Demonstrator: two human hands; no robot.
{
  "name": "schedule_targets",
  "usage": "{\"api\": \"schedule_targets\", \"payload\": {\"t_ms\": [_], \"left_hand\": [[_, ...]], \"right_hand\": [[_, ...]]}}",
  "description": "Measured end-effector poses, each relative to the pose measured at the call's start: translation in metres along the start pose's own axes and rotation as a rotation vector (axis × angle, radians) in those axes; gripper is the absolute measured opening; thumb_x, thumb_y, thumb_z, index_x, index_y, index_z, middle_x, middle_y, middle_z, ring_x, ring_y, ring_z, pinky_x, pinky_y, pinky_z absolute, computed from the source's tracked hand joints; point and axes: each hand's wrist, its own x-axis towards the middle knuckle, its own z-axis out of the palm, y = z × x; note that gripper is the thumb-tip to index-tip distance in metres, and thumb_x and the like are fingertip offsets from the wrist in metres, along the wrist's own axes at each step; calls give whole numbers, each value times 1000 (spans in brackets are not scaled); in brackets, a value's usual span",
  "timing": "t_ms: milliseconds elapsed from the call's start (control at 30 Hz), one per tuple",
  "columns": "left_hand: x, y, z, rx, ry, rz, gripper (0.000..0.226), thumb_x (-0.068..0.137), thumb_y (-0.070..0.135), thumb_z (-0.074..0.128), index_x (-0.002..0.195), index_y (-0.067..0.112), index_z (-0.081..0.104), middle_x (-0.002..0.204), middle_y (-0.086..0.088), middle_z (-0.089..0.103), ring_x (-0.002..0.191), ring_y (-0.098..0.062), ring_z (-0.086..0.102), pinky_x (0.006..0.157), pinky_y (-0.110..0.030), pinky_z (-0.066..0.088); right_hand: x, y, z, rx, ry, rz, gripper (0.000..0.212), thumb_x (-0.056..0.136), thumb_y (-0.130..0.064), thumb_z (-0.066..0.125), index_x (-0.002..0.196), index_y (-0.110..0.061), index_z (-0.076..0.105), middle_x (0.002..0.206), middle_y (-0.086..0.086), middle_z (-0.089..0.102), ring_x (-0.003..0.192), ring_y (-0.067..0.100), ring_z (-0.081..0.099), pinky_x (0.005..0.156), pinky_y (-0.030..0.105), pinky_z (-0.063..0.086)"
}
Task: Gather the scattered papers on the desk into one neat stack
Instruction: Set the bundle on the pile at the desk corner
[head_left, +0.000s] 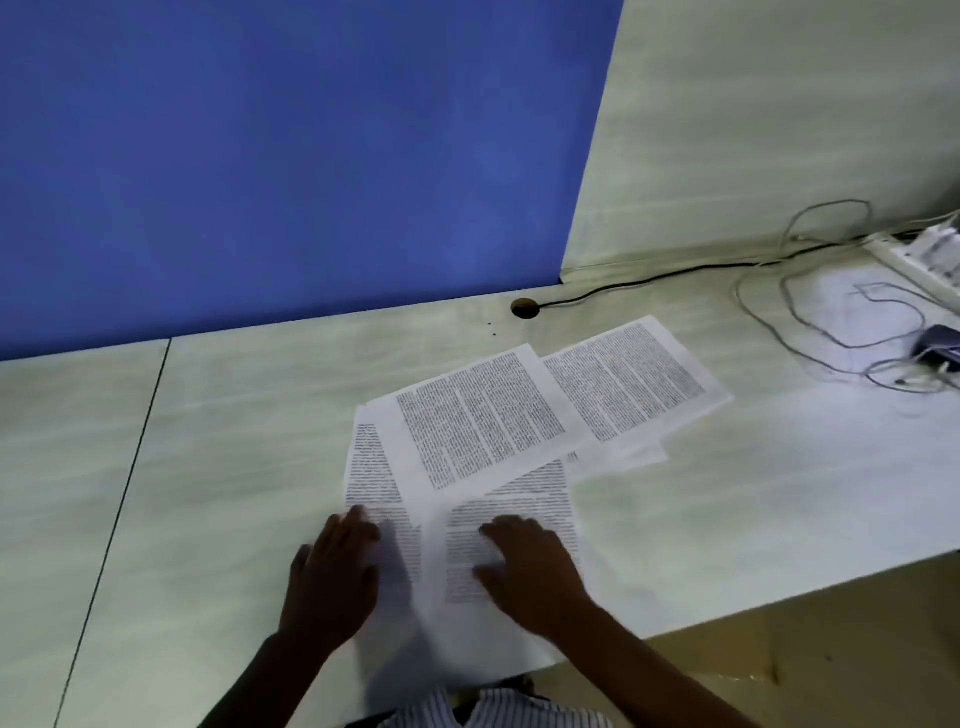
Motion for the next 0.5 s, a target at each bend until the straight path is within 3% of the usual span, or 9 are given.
{"api": "schedule_targets", "payload": {"t_ms": [67,133,200,300,400,500], "left_hand": [[-4,1,0,-13,16,-50,57,62,12,83,111,25,58,133,-10,60,114,-35,65,77,-54,56],[-4,5,-2,-25,21,-91,54,65,11,82,112,24,60,134,-9,58,112,-35,65,77,-54,56],[-4,8,-6,-40,17,-132,48,72,17,77,117,24,61,138,-6,54,118,-33,61,84,-52,54],[-9,6,-4,-57,-1,-198,48,75,34,76,119,25,59,143,-4,49,125,-31,55,89,-49,53],[-10,10,1,-42,8,-242,51,72,42,77,116,27,58,139,-1,50,122,-28,56,86,-46,53],[-10,17,4,-44,20,-292,50,73,37,77,117,25,58,139,-2,49,120,-30,56,87,-48,53]], "right_hand": [[24,30,-19,66,137,3,53,85,-54,51,119,-17,67,122,7,67,111,28,65,91,42,54],[57,61,-51,59,162,98,56,84,-52,60,125,-14,61,128,11,60,116,32,59,94,45,51],[87,93,-78,-10,112,249,74,81,-58,67,137,-14,48,142,15,47,127,35,49,101,49,45],[107,134,-85,-157,-119,452,102,73,-80,57,149,-18,26,158,19,24,144,36,28,113,59,29],[101,150,-70,-173,-212,455,104,72,-84,52,151,-23,19,162,19,12,149,35,14,114,62,22],[95,138,-60,-172,-227,400,104,74,-83,51,154,-28,15,164,16,6,151,33,9,116,60,19]]}}
